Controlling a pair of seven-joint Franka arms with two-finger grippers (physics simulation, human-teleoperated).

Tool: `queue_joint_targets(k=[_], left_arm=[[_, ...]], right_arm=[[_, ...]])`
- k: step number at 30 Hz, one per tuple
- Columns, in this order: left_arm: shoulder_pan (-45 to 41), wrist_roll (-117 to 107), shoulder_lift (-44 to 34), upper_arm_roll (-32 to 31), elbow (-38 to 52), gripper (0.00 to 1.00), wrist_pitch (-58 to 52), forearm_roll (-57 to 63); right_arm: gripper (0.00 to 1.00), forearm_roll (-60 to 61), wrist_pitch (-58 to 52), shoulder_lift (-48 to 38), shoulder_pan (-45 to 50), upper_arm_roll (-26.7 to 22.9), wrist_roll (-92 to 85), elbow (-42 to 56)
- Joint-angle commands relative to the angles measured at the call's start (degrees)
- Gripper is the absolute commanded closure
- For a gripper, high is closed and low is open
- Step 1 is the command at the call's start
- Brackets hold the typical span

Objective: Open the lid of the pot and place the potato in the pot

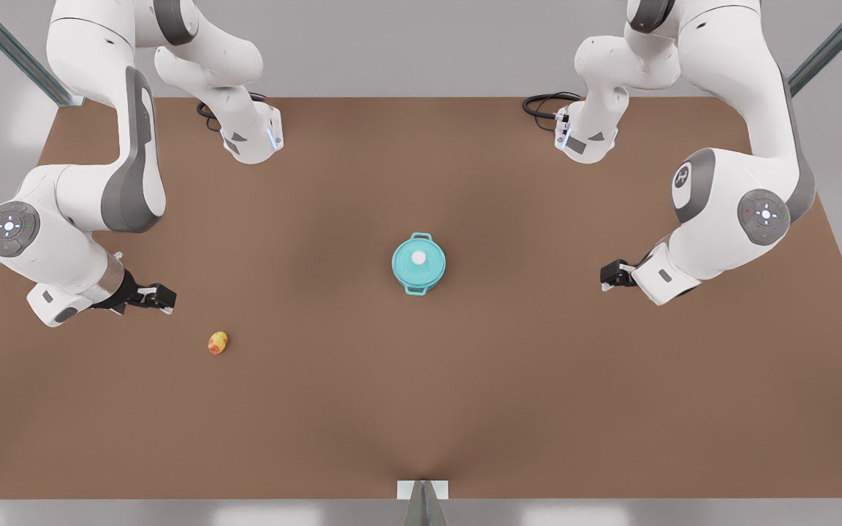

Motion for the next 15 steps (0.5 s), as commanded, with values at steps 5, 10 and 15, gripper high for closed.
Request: queue_joint_targets(k=[5,10,15], left_arm=[[-4.92,-4.31,0.73,-0.38,-1.62,0.0,-1.5,0.44],[-28.3,-36.83,6.53,-0.56,4.98,0.0,-0.71,1.49],[-38.95,-68.39,14.43,-2.31,5.85,0.0,17.56,3.69]], right_arm=[[0.0,1.87,0.17,2.02,0.09,-0.01,4.54,-0.12],[0.0,2.05,3.68,5.8,1.76,-0.53,11.13,0.05],[0.0,1.61,16.5,3.25,2.28,-0.53,13.67,-10.57]])
